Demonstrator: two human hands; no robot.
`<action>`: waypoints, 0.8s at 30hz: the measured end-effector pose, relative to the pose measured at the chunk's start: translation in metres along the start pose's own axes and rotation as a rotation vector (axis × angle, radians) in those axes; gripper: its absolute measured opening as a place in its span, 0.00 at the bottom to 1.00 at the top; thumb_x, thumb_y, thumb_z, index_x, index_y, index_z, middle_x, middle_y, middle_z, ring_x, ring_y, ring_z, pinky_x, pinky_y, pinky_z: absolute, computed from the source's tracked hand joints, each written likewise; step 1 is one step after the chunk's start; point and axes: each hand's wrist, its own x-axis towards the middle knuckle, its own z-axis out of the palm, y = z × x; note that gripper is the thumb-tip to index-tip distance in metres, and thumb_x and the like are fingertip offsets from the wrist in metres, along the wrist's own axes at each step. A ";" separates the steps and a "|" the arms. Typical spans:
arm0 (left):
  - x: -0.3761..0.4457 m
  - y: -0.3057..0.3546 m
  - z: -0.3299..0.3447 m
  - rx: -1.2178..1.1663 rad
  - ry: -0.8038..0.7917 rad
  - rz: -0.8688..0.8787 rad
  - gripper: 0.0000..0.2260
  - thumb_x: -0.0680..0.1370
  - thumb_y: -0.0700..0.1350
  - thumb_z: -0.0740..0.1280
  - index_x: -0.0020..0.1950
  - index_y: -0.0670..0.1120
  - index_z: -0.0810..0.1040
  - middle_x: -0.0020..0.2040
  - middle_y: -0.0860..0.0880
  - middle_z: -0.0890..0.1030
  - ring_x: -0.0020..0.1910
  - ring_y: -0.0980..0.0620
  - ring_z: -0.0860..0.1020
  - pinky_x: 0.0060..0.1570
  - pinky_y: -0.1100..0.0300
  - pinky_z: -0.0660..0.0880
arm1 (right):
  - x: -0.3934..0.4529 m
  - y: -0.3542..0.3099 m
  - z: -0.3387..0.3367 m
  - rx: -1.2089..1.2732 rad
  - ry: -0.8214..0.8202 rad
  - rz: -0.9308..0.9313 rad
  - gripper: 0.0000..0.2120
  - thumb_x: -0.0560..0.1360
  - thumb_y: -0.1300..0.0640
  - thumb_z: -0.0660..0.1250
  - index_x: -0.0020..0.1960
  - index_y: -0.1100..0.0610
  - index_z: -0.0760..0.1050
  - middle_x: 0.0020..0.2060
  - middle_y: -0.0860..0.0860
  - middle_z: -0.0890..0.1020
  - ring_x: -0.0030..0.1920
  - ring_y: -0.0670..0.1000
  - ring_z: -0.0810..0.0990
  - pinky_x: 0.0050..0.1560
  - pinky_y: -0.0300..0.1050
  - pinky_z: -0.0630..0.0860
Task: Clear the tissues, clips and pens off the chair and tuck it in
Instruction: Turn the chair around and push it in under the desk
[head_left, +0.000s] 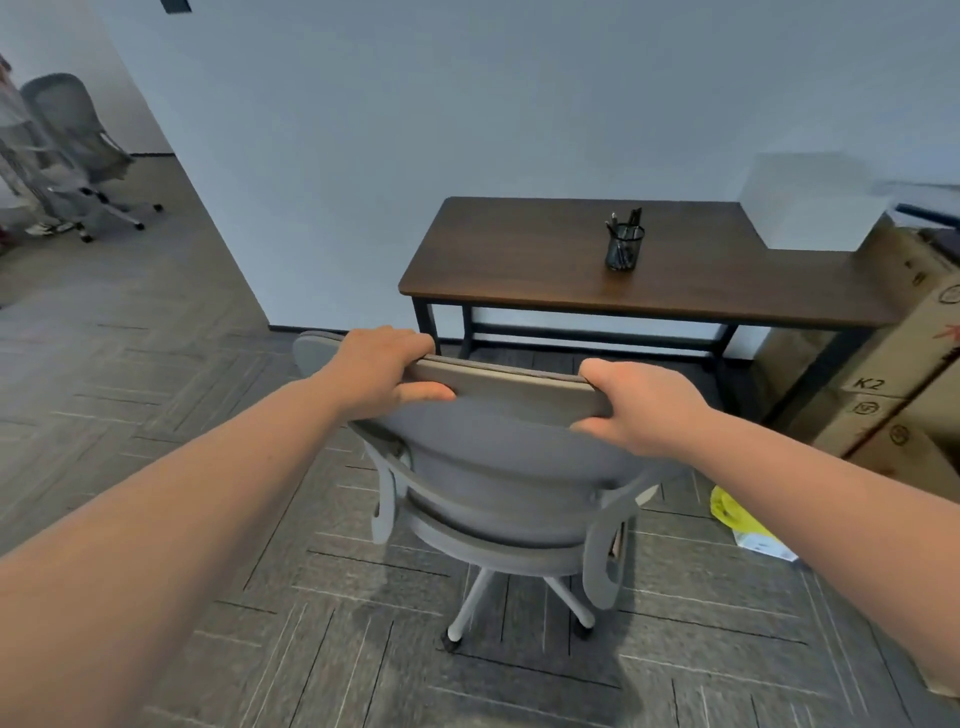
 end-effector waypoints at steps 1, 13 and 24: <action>0.007 0.001 0.000 -0.009 -0.013 -0.001 0.40 0.61 0.80 0.44 0.43 0.45 0.72 0.36 0.53 0.72 0.37 0.50 0.70 0.37 0.58 0.63 | 0.003 0.006 0.001 0.001 0.004 0.003 0.15 0.73 0.43 0.67 0.46 0.51 0.65 0.40 0.48 0.76 0.41 0.53 0.75 0.36 0.46 0.71; 0.104 0.021 0.017 0.015 -0.003 0.095 0.22 0.73 0.66 0.59 0.42 0.47 0.66 0.40 0.50 0.74 0.42 0.48 0.73 0.38 0.57 0.63 | 0.049 0.086 -0.007 -0.037 0.030 0.105 0.16 0.71 0.43 0.70 0.46 0.51 0.66 0.47 0.49 0.79 0.49 0.55 0.78 0.38 0.47 0.69; 0.160 0.016 0.015 -0.053 -0.084 0.178 0.20 0.76 0.64 0.59 0.43 0.47 0.64 0.43 0.50 0.75 0.45 0.46 0.74 0.42 0.56 0.62 | 0.078 0.111 -0.021 0.054 -0.037 0.272 0.14 0.70 0.44 0.71 0.47 0.50 0.69 0.41 0.43 0.74 0.45 0.50 0.73 0.43 0.48 0.71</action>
